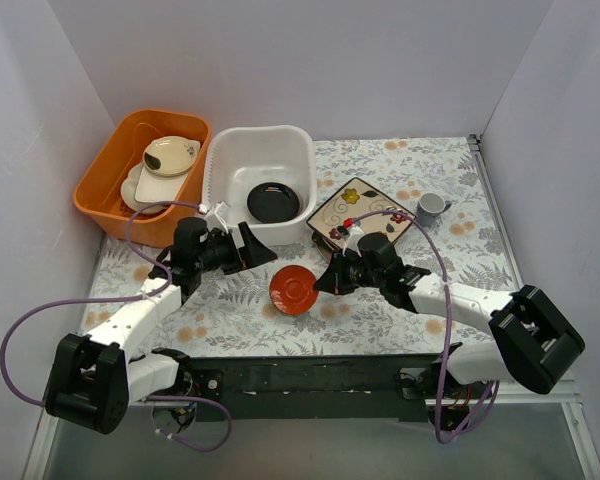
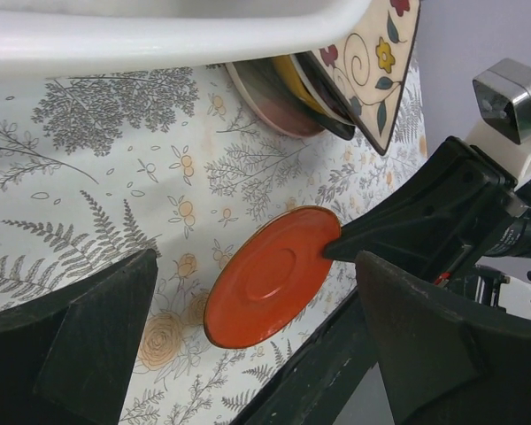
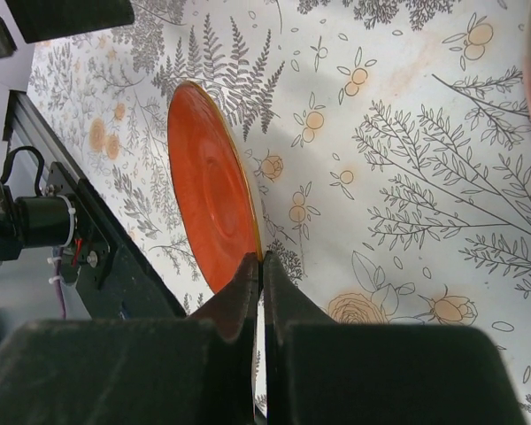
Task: Place the plates into the plastic bin on the countertop
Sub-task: Pick up the plate at the center of the board.
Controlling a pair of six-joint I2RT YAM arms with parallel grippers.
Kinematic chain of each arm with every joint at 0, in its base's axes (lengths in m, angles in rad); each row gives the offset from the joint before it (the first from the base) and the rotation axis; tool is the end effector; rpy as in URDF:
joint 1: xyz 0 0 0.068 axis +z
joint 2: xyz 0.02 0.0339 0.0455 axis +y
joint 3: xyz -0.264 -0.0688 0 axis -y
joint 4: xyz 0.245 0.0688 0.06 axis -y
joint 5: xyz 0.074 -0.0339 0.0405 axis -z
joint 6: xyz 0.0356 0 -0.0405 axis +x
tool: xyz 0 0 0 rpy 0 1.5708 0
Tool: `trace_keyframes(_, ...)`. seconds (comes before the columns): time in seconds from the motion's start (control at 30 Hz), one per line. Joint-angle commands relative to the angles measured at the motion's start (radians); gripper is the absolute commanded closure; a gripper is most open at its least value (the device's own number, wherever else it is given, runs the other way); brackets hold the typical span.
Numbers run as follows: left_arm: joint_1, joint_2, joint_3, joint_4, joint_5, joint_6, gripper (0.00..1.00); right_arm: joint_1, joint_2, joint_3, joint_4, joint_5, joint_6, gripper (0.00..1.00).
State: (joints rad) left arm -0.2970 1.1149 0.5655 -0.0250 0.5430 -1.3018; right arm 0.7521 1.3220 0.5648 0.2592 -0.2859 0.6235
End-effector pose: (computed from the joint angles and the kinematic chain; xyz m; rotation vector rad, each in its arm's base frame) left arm 0.2162 -0.0854 0.2170 -0.8471 2.3055 -1.4184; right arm 0.1898 0.1913 0.1930 -0.3358 2.2268 1.0964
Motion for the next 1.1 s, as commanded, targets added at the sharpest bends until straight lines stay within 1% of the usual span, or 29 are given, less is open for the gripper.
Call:
trace_keyframes(0.0,-0.011,-0.006,-0.007,0.085,0.066,0.002,0.08,-0.010,-0.055,0.035,0.026,0.013,-0.008,0.99)
trace_keyframes(0.13,-0.028,0.020,-0.018,0.106,0.078,0.003,0.11,-0.016,-0.073,0.017,0.026,0.021,-0.005,0.99)
trace_keyframes(0.4,-0.080,0.069,-0.046,0.151,0.048,0.001,0.18,-0.036,-0.106,0.012,0.034,0.027,-0.008,0.99)
trace_keyframes(0.53,-0.094,0.094,-0.039,0.145,0.041,0.019,0.21,-0.049,-0.106,0.020,0.032,0.014,-0.010,0.99)
trace_keyframes(0.67,-0.100,0.114,-0.041,0.161,0.060,0.019,0.27,-0.056,-0.118,0.014,0.038,0.011,-0.007,0.99)
trace_keyframes(0.7,-0.103,0.117,-0.044,0.168,0.060,0.018,0.31,-0.057,-0.121,0.014,0.038,0.007,-0.005,0.99)
trace_keyframes(0.77,-0.109,0.125,-0.047,0.178,0.063,0.015,0.34,-0.062,-0.124,0.010,0.040,0.005,-0.005,0.99)
trace_keyframes(0.8,-0.113,0.129,-0.049,0.189,0.063,0.015,0.37,-0.062,-0.129,0.009,0.043,0.005,-0.002,0.99)
trace_keyframes(1.07,-0.137,0.166,-0.072,0.264,0.084,-0.020,0.46,-0.068,-0.152,-0.002,0.048,0.002,0.004,0.99)
